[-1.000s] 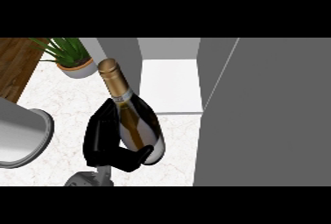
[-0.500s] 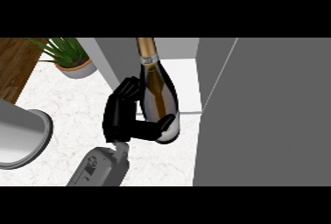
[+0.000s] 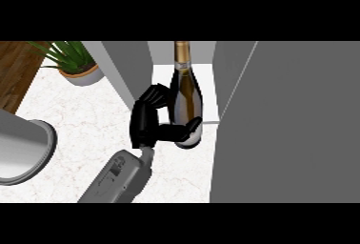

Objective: Pick up the wine, place it into the cabinet and close the cabinet

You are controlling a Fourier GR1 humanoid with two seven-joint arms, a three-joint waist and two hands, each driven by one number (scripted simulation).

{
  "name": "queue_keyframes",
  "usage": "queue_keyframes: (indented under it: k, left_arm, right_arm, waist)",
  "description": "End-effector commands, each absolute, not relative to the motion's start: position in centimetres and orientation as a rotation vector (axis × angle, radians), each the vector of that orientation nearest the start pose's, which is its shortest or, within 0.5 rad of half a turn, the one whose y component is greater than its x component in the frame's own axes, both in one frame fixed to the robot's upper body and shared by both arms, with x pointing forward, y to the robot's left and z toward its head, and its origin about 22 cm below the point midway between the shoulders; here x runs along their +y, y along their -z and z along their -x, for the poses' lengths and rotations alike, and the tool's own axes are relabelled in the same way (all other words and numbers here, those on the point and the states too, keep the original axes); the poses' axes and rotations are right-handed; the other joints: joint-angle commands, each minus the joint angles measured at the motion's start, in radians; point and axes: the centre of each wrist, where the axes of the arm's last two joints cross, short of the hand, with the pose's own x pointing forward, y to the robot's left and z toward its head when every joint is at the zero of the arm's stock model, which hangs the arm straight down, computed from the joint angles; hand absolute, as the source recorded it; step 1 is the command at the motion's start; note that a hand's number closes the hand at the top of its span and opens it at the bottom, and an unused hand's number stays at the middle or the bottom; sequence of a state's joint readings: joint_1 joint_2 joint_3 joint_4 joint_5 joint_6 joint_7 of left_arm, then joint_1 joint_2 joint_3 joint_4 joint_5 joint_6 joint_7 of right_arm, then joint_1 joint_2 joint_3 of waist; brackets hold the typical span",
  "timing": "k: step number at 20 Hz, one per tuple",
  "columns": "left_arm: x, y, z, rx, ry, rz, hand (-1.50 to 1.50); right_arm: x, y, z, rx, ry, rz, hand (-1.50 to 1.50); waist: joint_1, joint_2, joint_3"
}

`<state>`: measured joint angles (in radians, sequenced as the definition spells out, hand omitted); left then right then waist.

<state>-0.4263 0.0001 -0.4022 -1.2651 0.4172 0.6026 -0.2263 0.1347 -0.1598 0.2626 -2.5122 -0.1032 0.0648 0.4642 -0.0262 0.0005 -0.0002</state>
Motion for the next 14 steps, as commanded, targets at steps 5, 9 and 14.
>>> queue_keyframes:
  k: [5, 9, 14]
  left_arm:
    - [8.5, 1.2, -30.7, -1.639, -0.215, 0.078, 1.5]
    - [8.1, 1.5, -31.6, -1.652, -0.252, 0.067, 1.5]
    - [9.9, 3.0, -32.4, -1.614, -0.344, 0.123, 1.5]
  right_arm:
    - [-21.3, -20.9, -8.5, -1.917, -0.324, -0.377, -1.5]
    - [-21.4, -20.9, -8.5, -1.93, -0.312, -0.375, -1.5]
    - [-21.7, -20.6, -8.4, -1.914, -0.316, -0.377, -1.5]
  waist:
    - [-0.013, 0.001, -0.001]
    - [-0.023, 0.003, -0.001]
    - [-0.013, 0.001, 0.0]
